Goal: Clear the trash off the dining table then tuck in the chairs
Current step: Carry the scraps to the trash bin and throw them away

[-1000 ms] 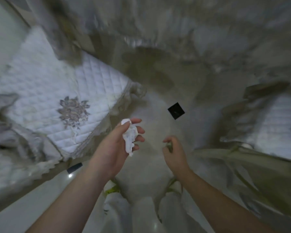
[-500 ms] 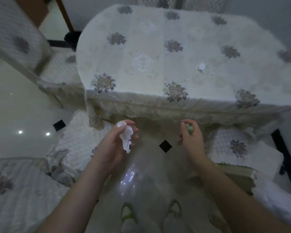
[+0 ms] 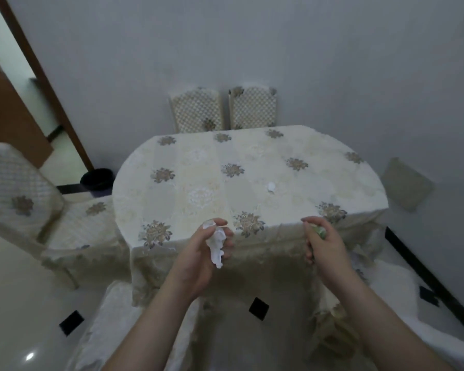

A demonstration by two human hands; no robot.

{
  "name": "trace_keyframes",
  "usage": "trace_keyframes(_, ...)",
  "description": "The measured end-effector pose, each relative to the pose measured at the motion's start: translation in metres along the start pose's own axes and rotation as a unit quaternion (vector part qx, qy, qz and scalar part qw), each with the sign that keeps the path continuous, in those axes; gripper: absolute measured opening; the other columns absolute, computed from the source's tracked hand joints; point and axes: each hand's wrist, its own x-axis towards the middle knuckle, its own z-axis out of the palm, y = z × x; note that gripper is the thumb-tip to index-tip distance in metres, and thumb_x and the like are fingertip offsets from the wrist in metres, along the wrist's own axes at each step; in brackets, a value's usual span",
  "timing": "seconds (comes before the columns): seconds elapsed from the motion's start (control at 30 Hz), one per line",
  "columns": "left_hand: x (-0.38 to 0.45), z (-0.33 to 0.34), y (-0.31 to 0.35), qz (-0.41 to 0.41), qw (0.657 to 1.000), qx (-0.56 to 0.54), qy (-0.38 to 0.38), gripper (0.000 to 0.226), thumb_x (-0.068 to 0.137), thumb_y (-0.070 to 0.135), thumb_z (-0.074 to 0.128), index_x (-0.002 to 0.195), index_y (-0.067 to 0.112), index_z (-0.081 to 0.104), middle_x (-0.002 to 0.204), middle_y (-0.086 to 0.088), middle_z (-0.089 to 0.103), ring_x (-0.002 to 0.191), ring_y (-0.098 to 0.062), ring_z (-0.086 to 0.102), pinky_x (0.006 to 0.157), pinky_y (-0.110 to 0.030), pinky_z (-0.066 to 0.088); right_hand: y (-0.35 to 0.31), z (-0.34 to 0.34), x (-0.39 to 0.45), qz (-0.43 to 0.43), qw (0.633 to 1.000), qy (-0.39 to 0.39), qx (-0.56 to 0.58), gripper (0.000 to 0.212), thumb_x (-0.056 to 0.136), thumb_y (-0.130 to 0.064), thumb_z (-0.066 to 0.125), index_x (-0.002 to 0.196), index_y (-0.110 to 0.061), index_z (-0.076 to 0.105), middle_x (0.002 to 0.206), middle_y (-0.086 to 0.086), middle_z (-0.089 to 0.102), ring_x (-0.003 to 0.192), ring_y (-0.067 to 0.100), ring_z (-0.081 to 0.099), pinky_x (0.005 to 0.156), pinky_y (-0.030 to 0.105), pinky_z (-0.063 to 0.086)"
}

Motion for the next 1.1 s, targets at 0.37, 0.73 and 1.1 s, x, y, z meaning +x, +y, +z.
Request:
trace_keyframes(0.37,0.098,0.073,0.038,0.035,0.994,0.067,-0.076,0.023,0.085,0.024,0.053,0.101,0.011,0.063,0.088,-0.010,0.058,0.072,-0.022,0.053,0.065,-0.035,0.035,-0.058,-0.014,0.068,-0.065,0.998,-0.013,-0.007,0.006,0.096,-0.026,0.056,0.098,-0.029,0.060,0.047,0.001,0.044,0.045,0.017,0.041,0.046,0.030,0.034)
trace_keyframes(0.73,0.198,0.115,0.053,0.058,0.986,0.152,-0.046,0.029,0.078,0.026,0.055,0.101,0.009,0.060,0.084,-0.008,0.059,0.069,-0.021,0.053,0.064,-0.035,0.035,-0.071,-0.028,0.175,-0.087,0.992,-0.040,-0.083,0.008,0.094,-0.033,0.058,0.102,-0.035,0.057,0.052,-0.003,0.051,0.044,0.013,0.045,0.045,0.021,0.041)
trace_keyframes(1.1,0.279,0.052,0.029,-0.019,0.995,0.093,0.007,0.027,0.080,0.023,0.055,0.103,0.009,0.058,0.083,-0.008,0.059,0.067,-0.021,0.052,0.062,-0.034,0.032,-0.026,0.017,0.261,-0.058,0.981,-0.069,-0.171,0.011,0.093,-0.038,0.058,0.102,-0.035,0.055,0.075,0.004,0.064,0.051,0.006,0.058,0.049,0.019,0.046)
